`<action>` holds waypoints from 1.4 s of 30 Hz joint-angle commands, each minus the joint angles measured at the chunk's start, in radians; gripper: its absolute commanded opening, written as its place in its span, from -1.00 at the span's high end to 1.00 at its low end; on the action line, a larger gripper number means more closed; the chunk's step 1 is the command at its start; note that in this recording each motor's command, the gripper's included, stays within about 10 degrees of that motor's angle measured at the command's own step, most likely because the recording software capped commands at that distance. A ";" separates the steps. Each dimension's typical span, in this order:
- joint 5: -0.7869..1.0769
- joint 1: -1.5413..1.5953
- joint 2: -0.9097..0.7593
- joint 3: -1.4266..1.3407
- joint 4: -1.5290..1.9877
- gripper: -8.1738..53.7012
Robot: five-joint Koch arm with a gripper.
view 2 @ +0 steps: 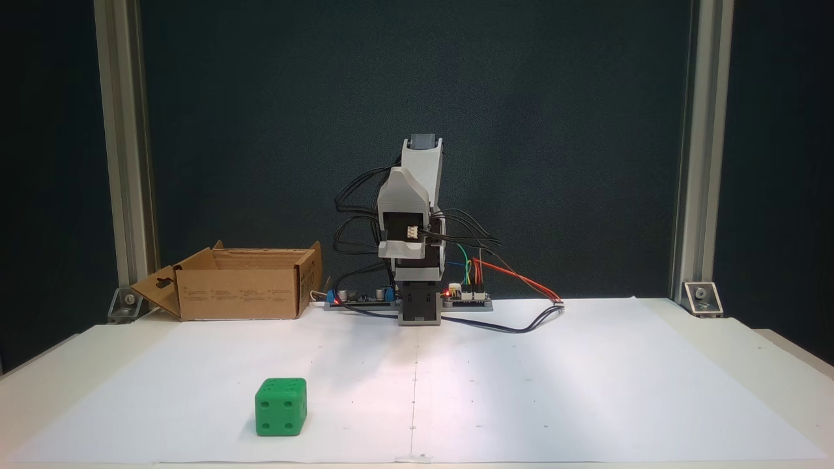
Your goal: Grasp a green dice and put it in the bin.
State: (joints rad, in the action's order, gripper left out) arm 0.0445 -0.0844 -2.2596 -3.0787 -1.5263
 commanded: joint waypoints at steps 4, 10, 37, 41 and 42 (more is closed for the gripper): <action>-0.008 0.025 -0.106 -0.051 0.008 -0.66; -0.006 0.040 -0.107 0.072 0.241 -0.67; -0.054 -0.144 0.190 1.208 2.051 -0.66; -0.067 -0.227 0.391 1.460 2.301 -0.66; -0.066 -0.242 0.436 1.520 2.353 -0.66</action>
State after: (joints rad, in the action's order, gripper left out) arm 0.0230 -0.3068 -1.8623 -1.6567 0.7317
